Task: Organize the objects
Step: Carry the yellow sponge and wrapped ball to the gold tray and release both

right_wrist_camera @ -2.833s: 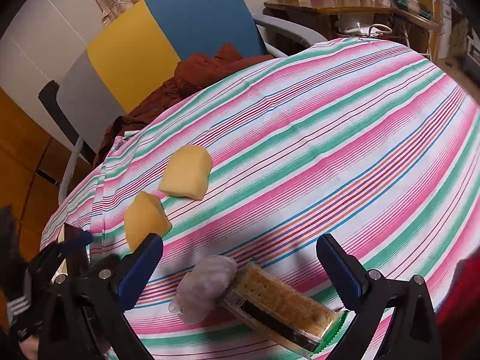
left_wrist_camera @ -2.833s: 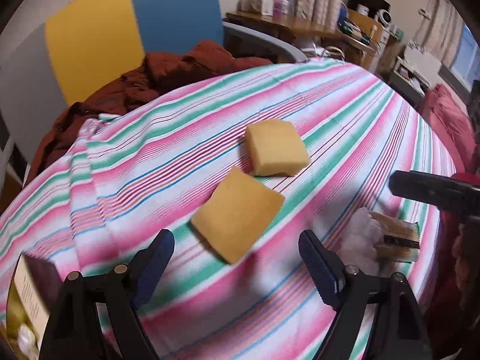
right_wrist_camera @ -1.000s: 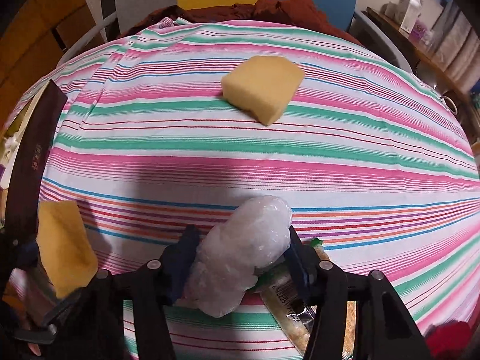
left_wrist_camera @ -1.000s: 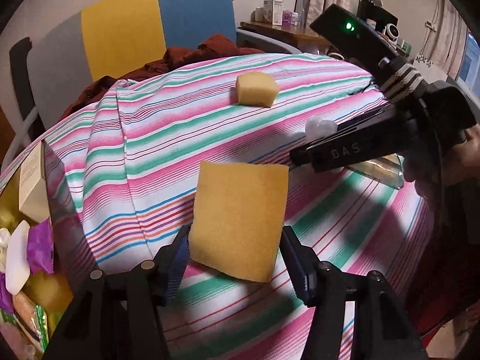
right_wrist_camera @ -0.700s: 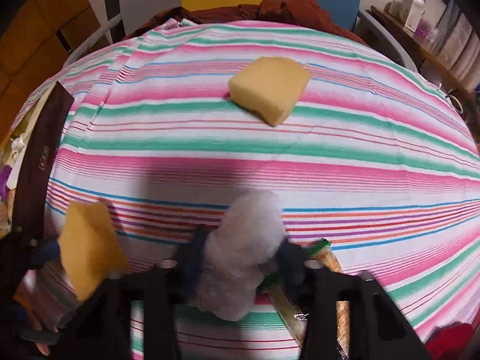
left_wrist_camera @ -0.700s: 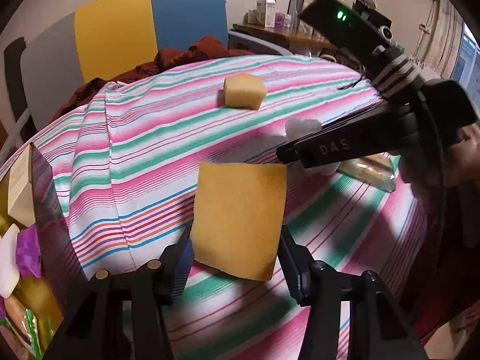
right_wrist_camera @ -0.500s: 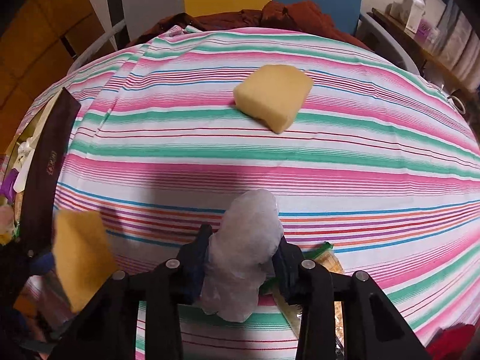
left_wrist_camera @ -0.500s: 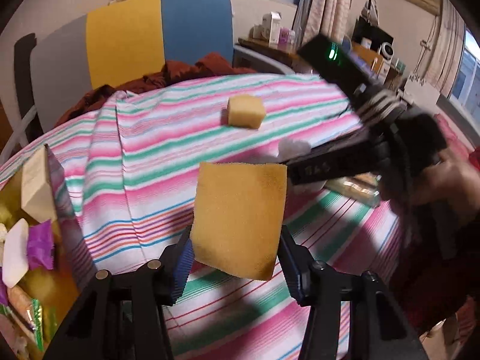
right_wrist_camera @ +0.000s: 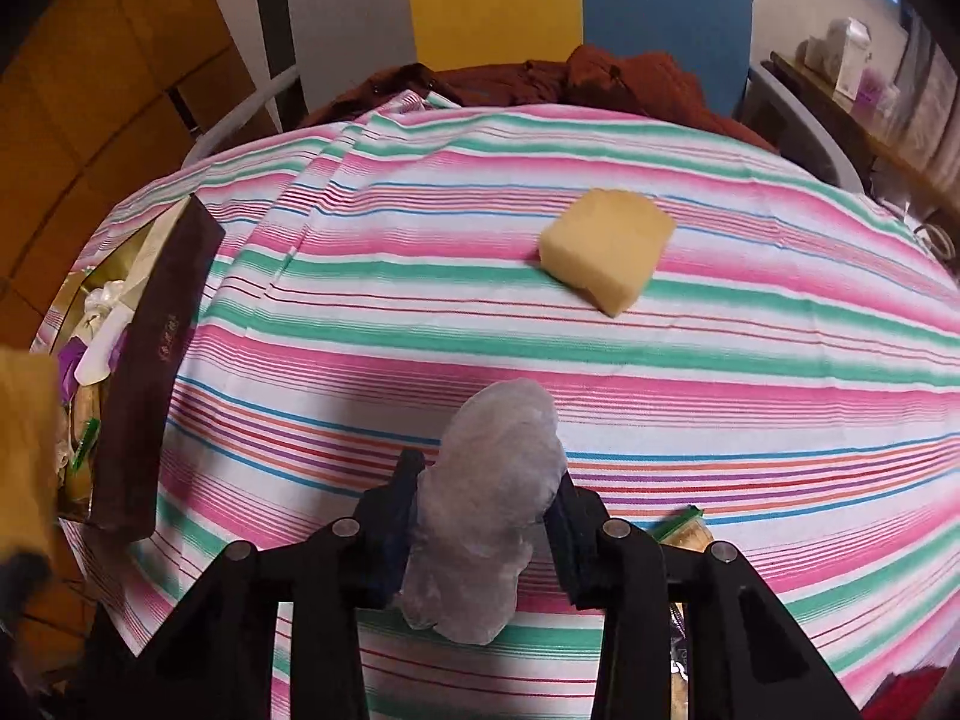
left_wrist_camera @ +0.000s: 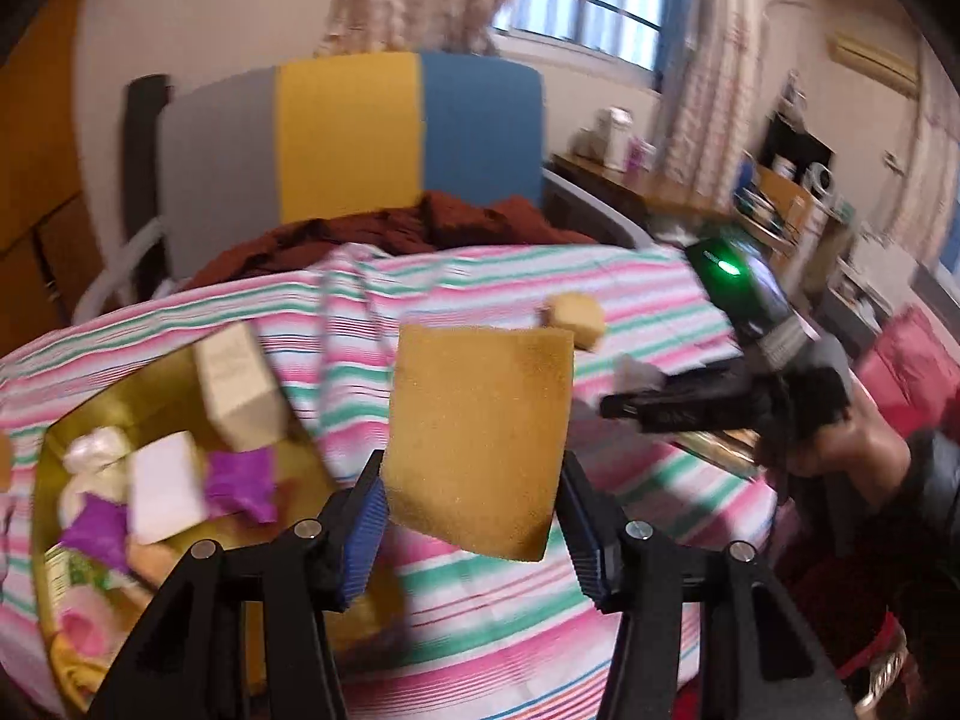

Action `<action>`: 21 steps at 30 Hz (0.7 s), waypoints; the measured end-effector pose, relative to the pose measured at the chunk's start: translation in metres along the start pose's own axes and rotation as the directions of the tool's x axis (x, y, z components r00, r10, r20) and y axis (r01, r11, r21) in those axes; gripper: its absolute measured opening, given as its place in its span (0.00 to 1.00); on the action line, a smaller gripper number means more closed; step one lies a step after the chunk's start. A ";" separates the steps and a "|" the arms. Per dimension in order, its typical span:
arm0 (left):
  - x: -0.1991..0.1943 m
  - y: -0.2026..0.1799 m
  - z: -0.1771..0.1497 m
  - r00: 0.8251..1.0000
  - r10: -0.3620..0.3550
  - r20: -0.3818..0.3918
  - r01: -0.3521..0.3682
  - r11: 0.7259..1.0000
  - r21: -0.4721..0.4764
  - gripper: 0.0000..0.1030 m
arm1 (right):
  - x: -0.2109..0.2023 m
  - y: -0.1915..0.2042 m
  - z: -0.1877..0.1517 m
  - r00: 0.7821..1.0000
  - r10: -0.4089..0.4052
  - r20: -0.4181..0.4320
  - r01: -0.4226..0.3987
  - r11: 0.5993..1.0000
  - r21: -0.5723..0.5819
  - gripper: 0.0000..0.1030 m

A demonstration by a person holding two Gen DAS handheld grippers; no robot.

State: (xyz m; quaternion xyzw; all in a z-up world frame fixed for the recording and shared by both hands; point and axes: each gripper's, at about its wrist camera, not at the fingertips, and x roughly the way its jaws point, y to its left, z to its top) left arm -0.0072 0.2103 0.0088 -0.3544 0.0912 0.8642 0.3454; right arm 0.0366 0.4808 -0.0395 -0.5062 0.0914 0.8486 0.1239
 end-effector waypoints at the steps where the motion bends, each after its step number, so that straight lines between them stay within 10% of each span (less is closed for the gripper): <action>1: -0.003 0.007 0.000 1.000 0.021 0.003 -0.021 1.000 -0.015 0.52 | 0.008 0.010 0.008 1.000 -0.005 0.005 0.005 1.000 -0.002 0.38; 21: -0.042 0.109 -0.025 0.966 0.259 0.013 -0.250 0.941 -0.226 0.53 | -0.030 0.148 0.025 0.970 0.183 0.161 -0.165 0.979 -0.118 0.38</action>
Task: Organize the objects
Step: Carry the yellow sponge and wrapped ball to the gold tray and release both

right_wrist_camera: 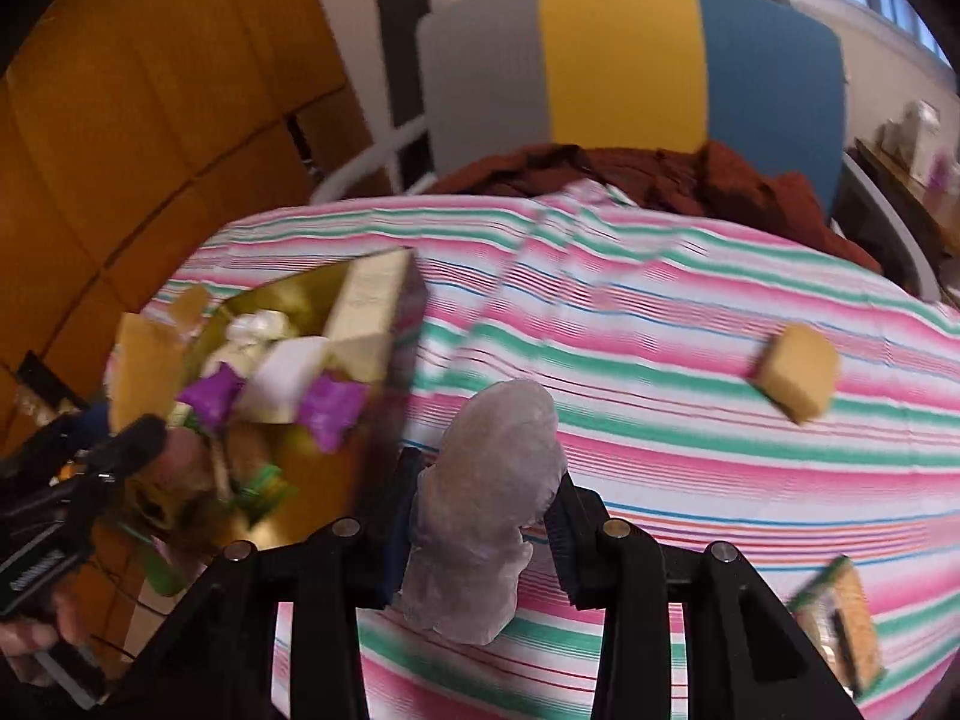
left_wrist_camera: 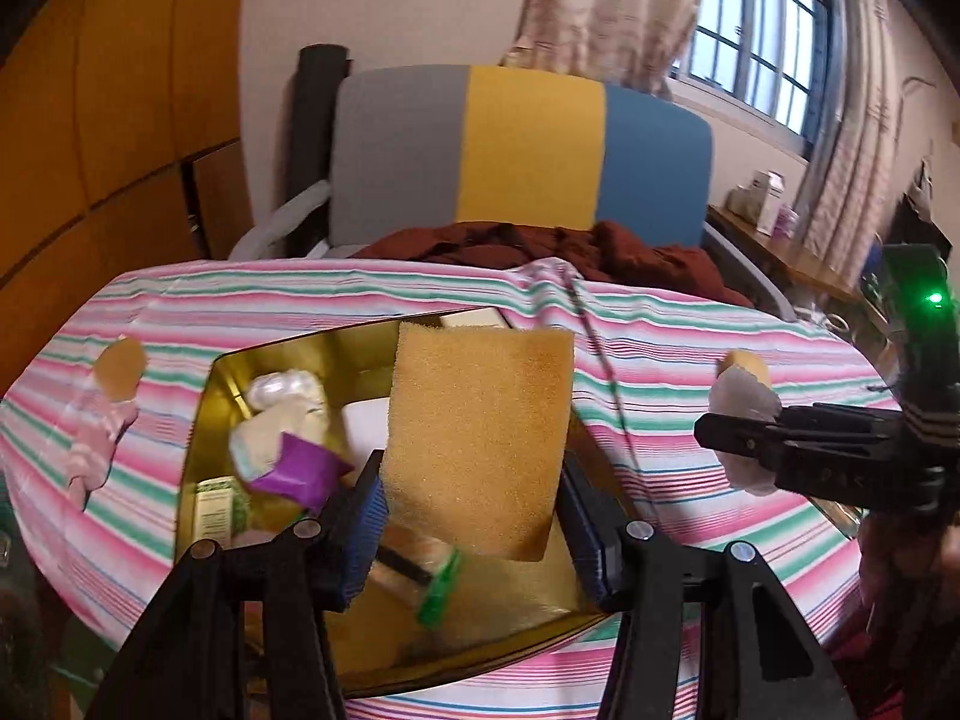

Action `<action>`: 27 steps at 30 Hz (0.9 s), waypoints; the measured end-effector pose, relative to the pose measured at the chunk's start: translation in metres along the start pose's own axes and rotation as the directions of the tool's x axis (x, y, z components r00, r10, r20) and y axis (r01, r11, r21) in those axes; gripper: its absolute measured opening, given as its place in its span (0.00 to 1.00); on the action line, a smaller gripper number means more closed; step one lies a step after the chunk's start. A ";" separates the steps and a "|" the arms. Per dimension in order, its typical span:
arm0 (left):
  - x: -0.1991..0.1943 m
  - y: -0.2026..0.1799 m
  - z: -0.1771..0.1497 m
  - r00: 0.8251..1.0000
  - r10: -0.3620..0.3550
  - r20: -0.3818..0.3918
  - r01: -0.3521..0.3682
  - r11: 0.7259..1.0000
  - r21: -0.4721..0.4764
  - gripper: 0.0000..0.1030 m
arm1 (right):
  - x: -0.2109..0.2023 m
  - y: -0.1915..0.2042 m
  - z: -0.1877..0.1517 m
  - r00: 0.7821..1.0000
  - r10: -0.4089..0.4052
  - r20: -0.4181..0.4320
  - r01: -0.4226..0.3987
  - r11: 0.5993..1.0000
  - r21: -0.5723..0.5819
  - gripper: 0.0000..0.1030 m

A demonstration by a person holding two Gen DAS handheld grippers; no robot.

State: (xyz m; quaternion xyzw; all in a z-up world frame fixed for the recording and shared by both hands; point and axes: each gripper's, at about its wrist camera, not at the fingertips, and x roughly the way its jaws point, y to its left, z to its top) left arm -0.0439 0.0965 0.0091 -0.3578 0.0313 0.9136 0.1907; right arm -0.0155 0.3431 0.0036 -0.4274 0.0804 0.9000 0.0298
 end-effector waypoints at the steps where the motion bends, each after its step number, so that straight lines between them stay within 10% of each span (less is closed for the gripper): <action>1: 0.000 0.005 -0.001 1.000 0.007 -0.002 -0.007 1.000 -0.009 0.53 | 0.001 0.009 0.002 1.000 0.014 0.004 -0.014 1.000 -0.008 0.38; 27: 0.021 0.078 -0.006 0.997 0.057 -0.061 -0.067 0.983 -0.169 0.66 | 0.043 0.110 0.005 0.992 0.116 -0.057 -0.121 0.989 -0.090 0.46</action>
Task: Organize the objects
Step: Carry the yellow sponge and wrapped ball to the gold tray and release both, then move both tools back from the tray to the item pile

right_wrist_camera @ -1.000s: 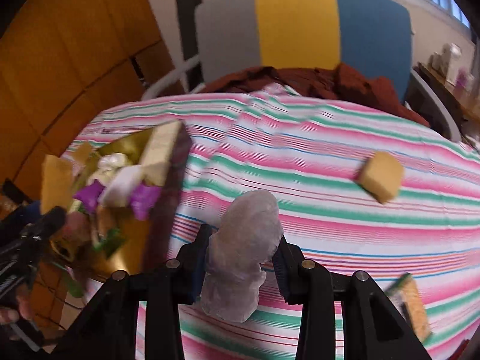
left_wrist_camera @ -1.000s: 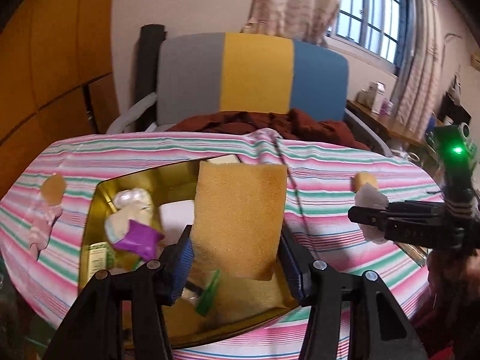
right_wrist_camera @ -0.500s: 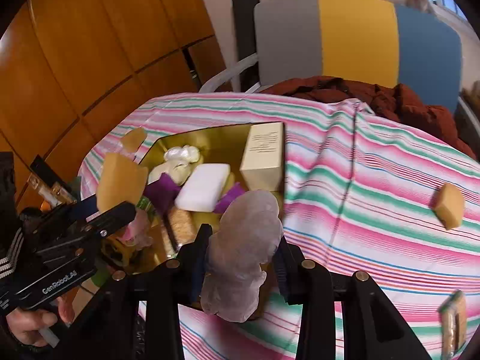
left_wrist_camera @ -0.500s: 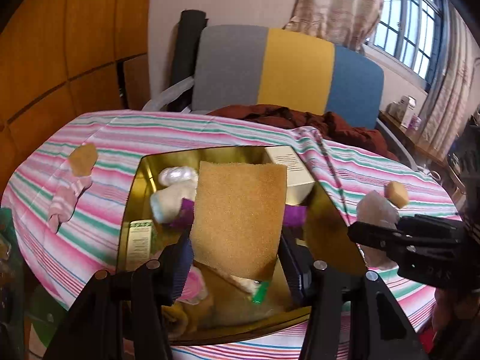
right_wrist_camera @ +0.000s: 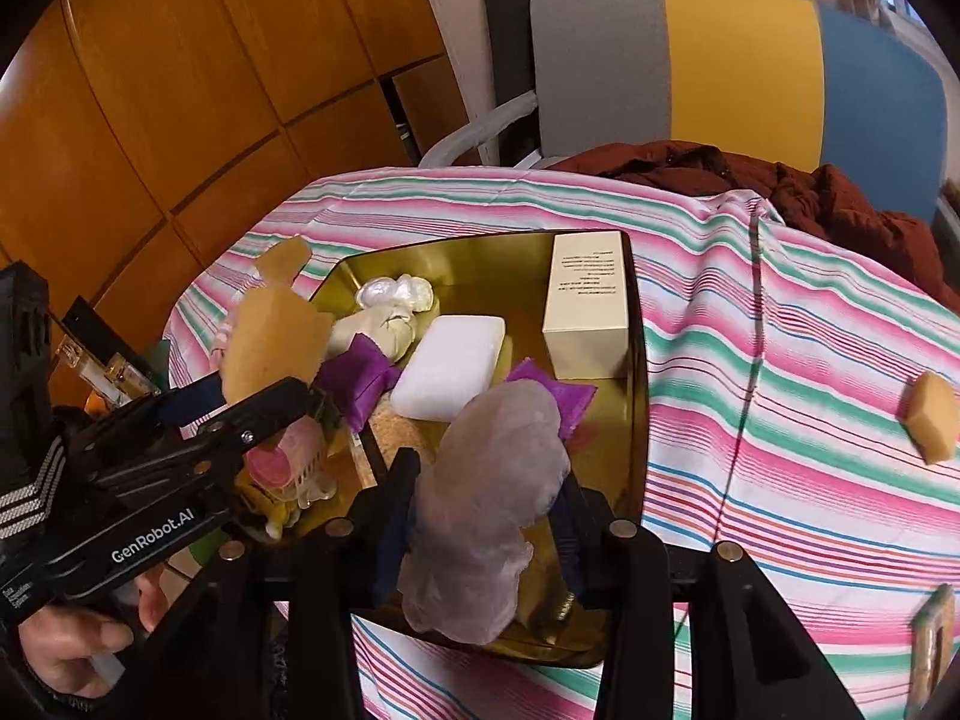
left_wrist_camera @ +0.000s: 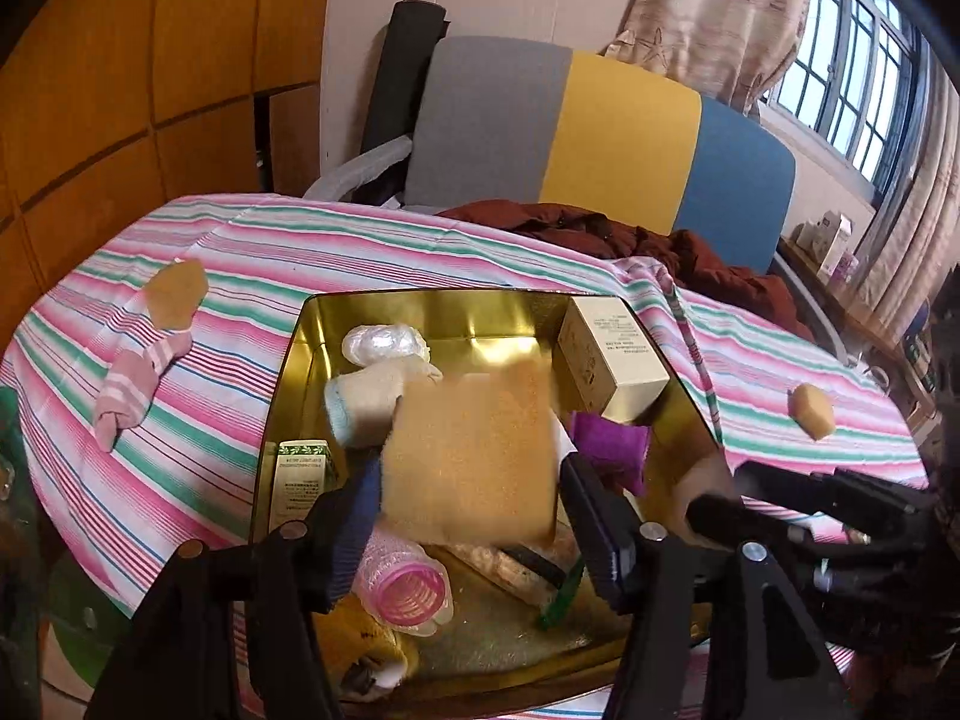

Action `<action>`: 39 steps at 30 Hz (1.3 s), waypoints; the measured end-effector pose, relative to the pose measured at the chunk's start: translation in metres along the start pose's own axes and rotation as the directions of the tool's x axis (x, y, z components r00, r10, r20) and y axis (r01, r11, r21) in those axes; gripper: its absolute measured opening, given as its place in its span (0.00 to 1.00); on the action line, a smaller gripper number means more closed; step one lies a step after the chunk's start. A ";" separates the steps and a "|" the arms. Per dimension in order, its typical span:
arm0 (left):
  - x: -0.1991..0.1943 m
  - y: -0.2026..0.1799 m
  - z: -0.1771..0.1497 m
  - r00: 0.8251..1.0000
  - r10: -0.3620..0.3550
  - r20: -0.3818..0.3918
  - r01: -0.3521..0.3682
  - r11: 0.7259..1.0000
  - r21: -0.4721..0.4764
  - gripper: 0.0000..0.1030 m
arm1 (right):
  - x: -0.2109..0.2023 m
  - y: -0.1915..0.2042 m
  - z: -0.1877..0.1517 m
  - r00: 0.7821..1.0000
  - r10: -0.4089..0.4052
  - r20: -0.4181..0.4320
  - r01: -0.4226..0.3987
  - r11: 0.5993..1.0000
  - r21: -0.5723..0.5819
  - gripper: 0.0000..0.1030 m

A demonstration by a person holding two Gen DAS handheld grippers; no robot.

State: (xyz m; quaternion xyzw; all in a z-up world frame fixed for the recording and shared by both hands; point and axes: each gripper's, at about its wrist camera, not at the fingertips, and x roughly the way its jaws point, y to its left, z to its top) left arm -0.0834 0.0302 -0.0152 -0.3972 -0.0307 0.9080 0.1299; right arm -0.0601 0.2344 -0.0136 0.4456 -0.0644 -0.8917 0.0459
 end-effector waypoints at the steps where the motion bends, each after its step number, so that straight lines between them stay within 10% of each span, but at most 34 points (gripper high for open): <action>1: 0.001 0.002 0.001 1.000 -0.019 -0.005 0.019 1.000 -0.008 0.68 | 0.001 0.001 -0.001 1.000 -0.003 0.000 0.003 1.000 0.001 0.56; 10: -0.007 0.020 0.008 0.997 -0.067 0.029 0.069 0.996 -0.064 0.79 | 0.006 0.006 -0.002 1.000 -0.011 0.003 0.011 1.000 0.002 0.90; 21: -0.021 0.022 0.002 0.997 0.069 0.036 -0.068 0.997 -0.035 0.79 | -0.008 -0.001 -0.011 0.996 -0.085 0.024 0.084 0.996 0.023 0.99; 39: -0.034 -0.063 -0.004 0.997 -0.066 0.040 0.058 0.984 0.170 0.79 | -0.052 -0.040 -0.042 0.974 -0.221 0.056 0.218 0.974 0.060 1.00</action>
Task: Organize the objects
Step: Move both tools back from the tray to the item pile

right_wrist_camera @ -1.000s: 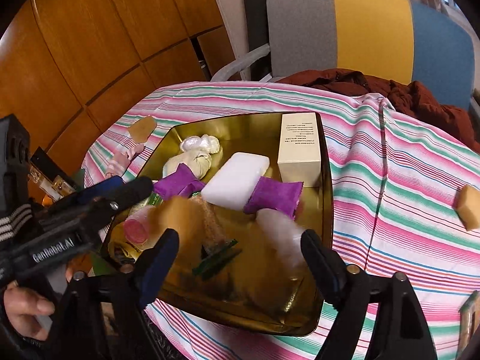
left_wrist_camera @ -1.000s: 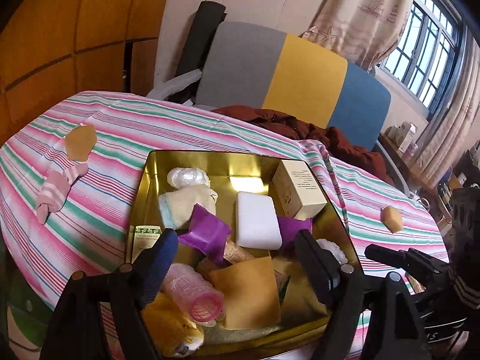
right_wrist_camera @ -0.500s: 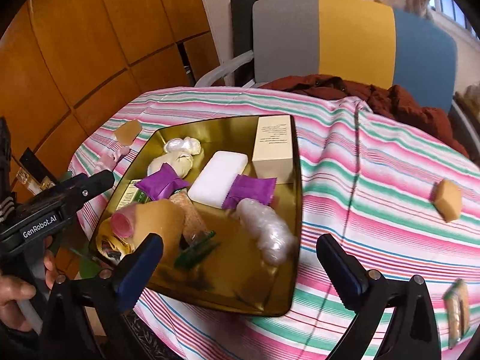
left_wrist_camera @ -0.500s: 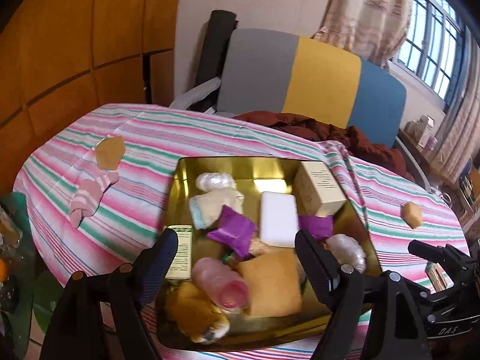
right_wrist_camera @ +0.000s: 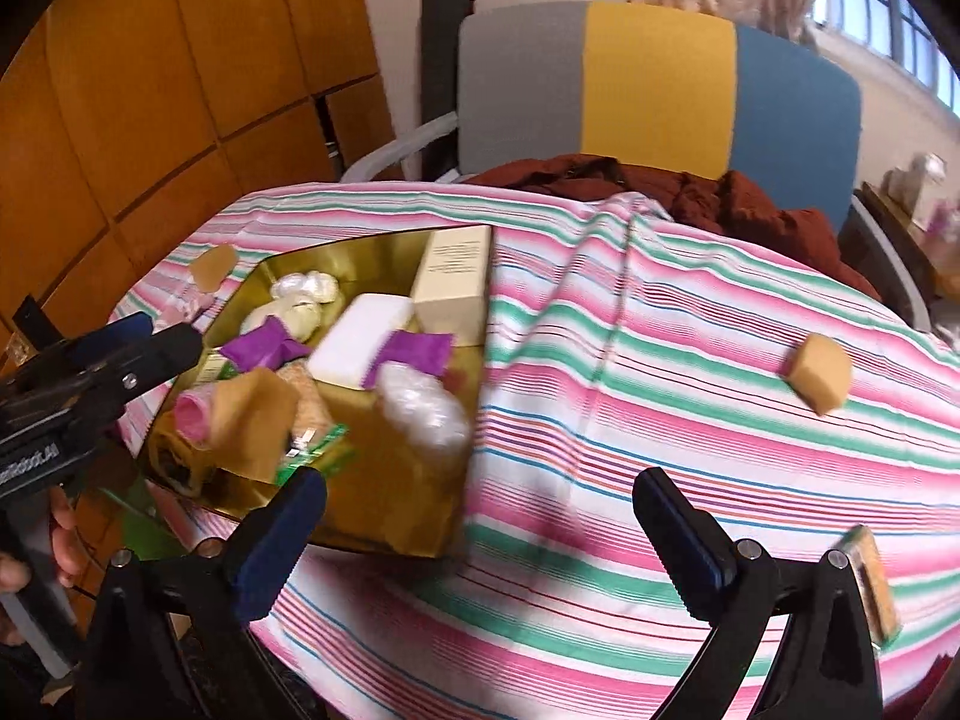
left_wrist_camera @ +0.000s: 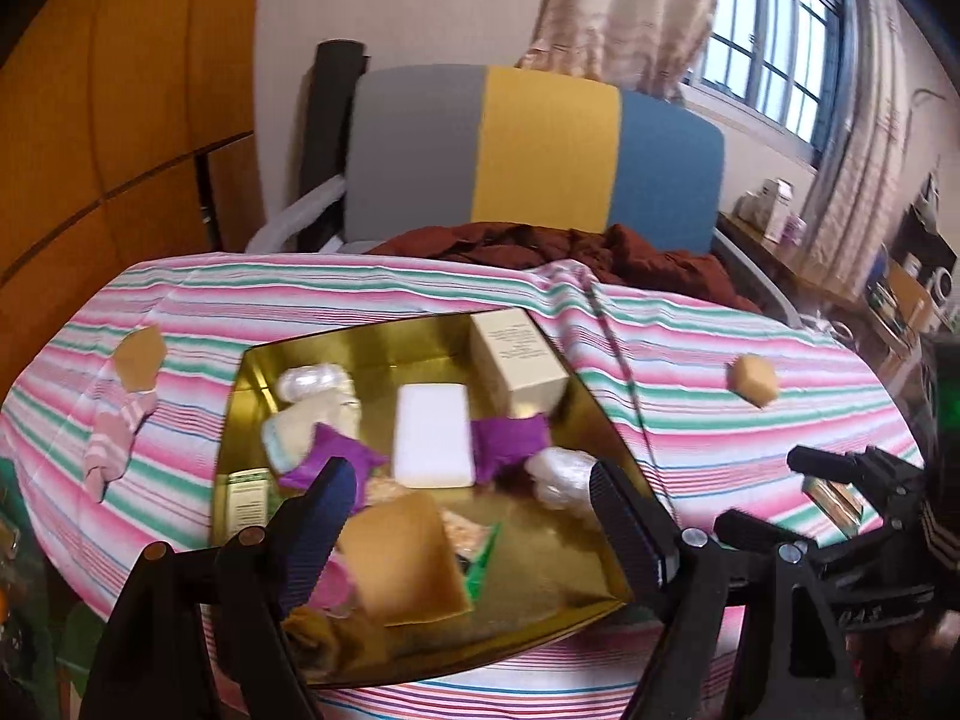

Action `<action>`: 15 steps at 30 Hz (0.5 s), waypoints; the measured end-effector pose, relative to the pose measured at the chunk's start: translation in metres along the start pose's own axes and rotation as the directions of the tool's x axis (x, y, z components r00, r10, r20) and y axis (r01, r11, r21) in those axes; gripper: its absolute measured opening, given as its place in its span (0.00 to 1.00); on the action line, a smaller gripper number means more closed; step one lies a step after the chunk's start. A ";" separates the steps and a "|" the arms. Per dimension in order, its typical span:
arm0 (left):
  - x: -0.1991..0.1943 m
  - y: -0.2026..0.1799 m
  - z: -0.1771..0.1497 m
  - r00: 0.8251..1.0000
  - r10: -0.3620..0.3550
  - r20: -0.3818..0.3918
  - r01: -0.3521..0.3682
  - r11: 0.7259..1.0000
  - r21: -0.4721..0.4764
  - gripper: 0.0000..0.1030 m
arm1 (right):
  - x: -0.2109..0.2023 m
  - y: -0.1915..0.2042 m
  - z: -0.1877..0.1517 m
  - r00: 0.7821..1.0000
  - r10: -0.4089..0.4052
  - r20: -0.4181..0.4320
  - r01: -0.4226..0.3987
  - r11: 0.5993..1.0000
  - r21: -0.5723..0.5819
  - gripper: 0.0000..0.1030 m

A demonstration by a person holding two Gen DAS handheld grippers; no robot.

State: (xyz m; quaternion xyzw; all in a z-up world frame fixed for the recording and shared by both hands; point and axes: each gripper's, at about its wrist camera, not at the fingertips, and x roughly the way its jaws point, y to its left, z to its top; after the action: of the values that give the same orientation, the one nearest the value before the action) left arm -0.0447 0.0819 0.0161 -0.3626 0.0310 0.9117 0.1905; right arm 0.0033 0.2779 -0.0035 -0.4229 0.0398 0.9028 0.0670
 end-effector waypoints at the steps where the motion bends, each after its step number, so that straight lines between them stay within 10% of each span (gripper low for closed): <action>1: 0.001 -0.003 0.000 1.000 -0.003 -0.001 0.003 1.000 0.006 0.79 | -0.001 -0.004 -0.001 1.000 -0.010 0.001 0.010 1.000 0.009 1.00; 15: 0.007 -0.062 0.009 0.987 -0.156 -0.027 0.158 0.982 0.106 0.79 | -0.018 -0.130 -0.018 0.976 -0.197 -0.092 0.211 0.961 0.180 1.00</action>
State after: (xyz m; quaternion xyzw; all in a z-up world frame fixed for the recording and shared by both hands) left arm -0.0328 0.1430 0.0233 -0.3618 0.0532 0.8874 0.2808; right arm 0.0485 0.4024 -0.0031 -0.4492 0.0838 0.8671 0.1982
